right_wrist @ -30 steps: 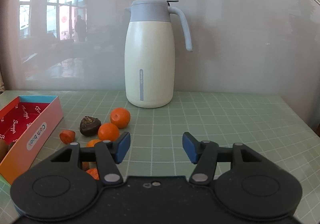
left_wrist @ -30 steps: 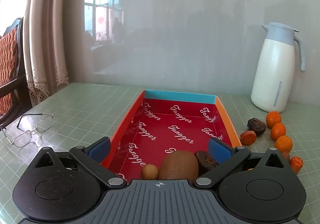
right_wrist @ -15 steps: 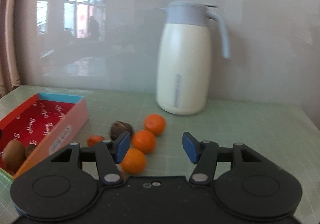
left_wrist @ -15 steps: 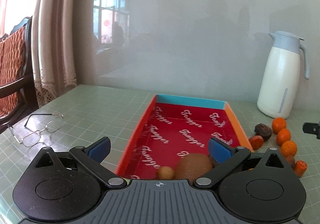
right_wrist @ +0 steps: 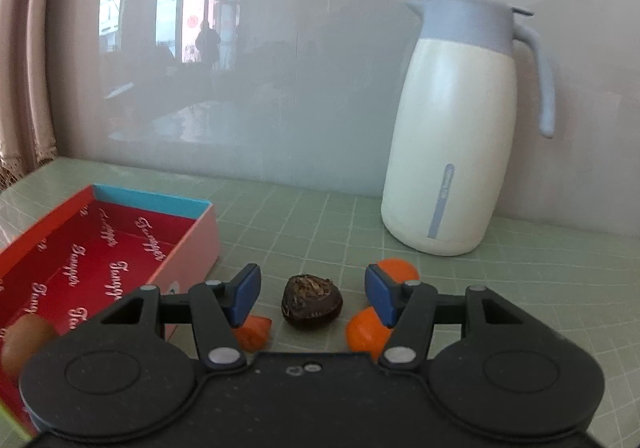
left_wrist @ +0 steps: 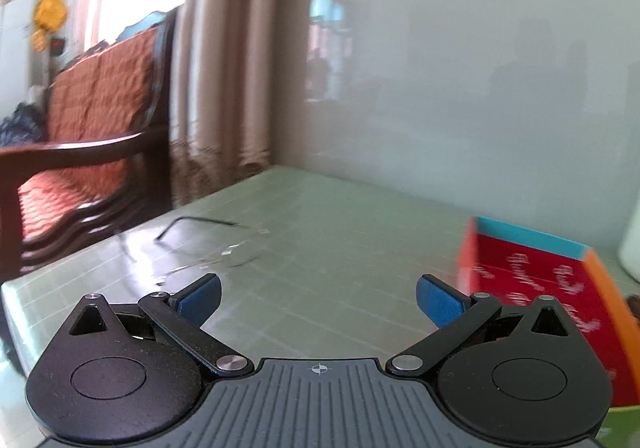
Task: Organize fruits
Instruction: 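Grasp the second dark brown dried fruit with the right tool, then carry the dried fruit with the right tool over the red box and release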
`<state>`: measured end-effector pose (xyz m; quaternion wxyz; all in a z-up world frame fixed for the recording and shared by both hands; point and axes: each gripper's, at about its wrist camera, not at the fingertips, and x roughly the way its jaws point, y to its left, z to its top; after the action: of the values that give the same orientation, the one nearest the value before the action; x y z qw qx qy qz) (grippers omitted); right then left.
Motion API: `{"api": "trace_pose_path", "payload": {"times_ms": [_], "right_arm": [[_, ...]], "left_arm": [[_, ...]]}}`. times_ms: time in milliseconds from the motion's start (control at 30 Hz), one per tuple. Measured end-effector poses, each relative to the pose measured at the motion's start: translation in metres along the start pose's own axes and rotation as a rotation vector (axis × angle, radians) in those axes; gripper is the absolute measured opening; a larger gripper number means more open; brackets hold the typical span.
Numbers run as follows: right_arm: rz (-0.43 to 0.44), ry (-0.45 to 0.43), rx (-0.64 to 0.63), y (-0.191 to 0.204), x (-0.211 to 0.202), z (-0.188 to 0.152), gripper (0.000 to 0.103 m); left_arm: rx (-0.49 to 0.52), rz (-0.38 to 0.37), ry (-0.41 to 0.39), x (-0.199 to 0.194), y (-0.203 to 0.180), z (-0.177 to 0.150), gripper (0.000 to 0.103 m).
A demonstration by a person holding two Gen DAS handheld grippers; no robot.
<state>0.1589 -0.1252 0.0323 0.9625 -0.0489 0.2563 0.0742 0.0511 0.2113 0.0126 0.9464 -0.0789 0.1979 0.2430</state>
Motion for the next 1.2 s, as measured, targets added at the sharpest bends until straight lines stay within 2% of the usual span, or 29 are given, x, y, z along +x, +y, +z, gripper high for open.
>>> {"api": "trace_pose_path", "payload": {"times_ms": [167,433,667,800,900,1200], "right_arm": [[-0.017,0.04,-0.008,0.002,0.024,0.003,0.057],[-0.035,0.147,-0.022,0.001,0.06,0.0,0.056],[-0.032,0.154,-0.06,0.006,0.066,-0.001,0.057],[-0.005,0.169,-0.069,0.007,0.067,0.002,0.044],[0.026,0.169,-0.07,0.01,0.063,0.001,0.044],[0.039,0.104,-0.063,0.01,0.037,0.008,0.044]], "left_arm": [[-0.073,0.02,0.031,0.011,0.024,-0.002,0.103],[-0.069,0.036,0.037,0.014,0.031,-0.006,0.103],[-0.084,0.048,0.054,0.019,0.034,-0.004,0.103],[-0.082,0.05,0.057,0.019,0.033,-0.005,0.103],[-0.084,0.047,0.059,0.019,0.032,-0.004,0.103],[-0.078,0.042,0.056,0.016,0.029,-0.004,0.103]]}}
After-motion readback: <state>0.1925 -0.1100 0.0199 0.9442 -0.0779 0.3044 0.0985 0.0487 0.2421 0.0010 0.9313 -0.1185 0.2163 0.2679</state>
